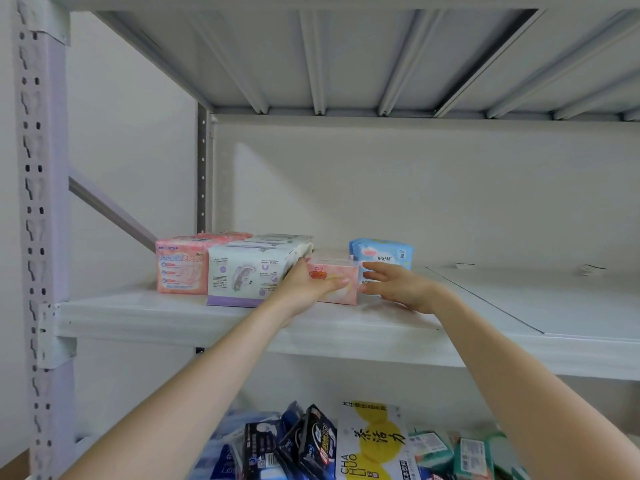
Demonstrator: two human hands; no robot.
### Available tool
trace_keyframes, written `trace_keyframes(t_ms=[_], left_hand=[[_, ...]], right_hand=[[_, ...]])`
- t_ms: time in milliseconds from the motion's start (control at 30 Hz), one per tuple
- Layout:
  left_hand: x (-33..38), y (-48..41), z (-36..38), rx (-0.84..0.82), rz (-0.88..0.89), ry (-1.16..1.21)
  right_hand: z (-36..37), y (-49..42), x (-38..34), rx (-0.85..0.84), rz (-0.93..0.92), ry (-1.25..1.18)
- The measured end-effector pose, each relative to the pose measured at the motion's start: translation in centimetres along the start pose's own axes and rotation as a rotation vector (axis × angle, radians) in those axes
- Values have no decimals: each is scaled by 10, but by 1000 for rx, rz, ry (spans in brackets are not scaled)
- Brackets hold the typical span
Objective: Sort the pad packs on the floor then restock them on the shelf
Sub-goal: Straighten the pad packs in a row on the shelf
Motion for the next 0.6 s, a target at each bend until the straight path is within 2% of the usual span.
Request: trace_keyframes(t_ms=[167, 400, 600], left_hand=[[-5, -13, 4, -66, -10, 76], [-14, -27, 4, -57, -29, 149], [-16, -29, 3, -95, -18, 186]], right_hand=[[-1, -11, 2, -45, -25, 19], [-4, -20, 3, -161, -60, 22], [-5, -28, 8, -172, -65, 26]])
Point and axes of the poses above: each hand's wrist, its own y-axis away from the middle knuckle, its own z-axis out of the palm, x = y × z, the point moved 1 cm from there along -y, towards the middle knuckle, and after that the axes turned 8 degrees about y, right-handed, at the moved point
